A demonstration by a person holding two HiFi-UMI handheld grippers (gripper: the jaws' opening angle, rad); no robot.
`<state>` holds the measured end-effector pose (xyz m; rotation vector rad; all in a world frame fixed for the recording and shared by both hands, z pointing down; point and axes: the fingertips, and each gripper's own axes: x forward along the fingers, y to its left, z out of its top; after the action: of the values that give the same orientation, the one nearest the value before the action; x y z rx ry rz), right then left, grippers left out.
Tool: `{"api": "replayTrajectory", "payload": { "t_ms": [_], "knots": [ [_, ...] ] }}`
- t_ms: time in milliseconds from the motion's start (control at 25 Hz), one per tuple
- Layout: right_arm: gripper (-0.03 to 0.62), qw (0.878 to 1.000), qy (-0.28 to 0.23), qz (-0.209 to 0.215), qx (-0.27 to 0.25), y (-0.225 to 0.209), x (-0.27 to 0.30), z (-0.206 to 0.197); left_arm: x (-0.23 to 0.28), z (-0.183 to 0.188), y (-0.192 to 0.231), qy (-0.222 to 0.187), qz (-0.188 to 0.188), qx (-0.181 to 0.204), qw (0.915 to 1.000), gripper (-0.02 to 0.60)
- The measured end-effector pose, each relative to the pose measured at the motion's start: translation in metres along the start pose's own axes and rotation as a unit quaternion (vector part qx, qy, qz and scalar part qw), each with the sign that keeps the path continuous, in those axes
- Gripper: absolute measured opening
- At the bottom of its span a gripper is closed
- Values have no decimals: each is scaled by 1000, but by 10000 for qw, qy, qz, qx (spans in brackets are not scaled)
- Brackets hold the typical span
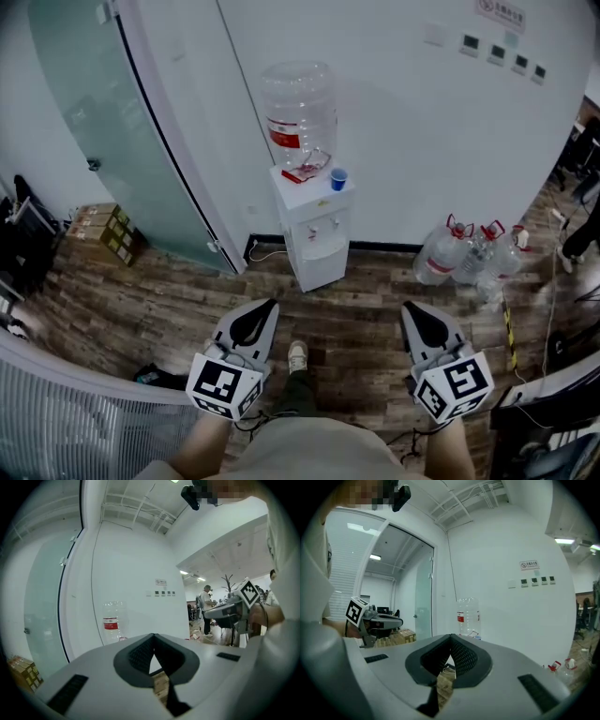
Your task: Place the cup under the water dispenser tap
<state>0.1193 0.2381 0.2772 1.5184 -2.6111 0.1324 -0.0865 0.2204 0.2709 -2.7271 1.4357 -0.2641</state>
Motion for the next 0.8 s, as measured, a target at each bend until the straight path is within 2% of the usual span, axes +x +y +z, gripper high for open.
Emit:
{"api": "replayTrajectory", "payload": {
  "t_ms": [360, 800],
  "knots": [
    [6, 9998, 149, -159, 5, -25, 83, 6, 63, -6, 60, 65, -195, -23, 9998, 5],
    [7, 9983, 394, -418, 80, -64, 227, 26, 173, 2, 169, 69, -568, -34, 9984, 5]
  ]
}}
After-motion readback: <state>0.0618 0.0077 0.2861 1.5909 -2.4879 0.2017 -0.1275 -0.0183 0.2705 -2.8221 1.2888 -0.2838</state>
